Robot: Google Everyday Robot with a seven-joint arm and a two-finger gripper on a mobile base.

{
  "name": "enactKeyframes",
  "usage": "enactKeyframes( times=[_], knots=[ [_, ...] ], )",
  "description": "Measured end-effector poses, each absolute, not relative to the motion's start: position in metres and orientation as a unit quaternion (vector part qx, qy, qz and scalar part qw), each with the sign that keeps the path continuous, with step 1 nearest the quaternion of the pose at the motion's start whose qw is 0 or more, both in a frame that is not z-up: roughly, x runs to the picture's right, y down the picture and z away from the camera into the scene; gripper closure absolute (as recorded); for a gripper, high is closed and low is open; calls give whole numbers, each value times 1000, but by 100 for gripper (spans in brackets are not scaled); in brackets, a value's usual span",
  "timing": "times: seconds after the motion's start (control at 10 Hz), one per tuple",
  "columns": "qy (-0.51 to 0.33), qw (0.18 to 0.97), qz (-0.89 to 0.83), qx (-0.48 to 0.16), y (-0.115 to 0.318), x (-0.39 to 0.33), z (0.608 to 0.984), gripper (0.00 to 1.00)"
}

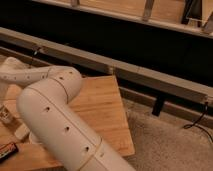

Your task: Place the pepper in the ceramic bowl

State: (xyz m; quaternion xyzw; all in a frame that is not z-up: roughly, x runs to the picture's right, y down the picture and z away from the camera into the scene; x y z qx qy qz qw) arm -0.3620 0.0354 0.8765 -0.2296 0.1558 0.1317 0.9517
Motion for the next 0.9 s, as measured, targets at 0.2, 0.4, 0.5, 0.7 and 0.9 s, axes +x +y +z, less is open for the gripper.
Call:
enactKeyframes(
  times=[0.2,0.4,0.5,0.7,0.9],
  knots=[
    [161,950,137,-231,35,-354,876,20],
    [160,948,143,-234,34,-350,875,20],
    [157,948,146,-236,35,-351,875,20],
    [150,947,153,-241,37,-351,876,20],
    [135,944,175,-247,32,-351,872,20]
  ],
)
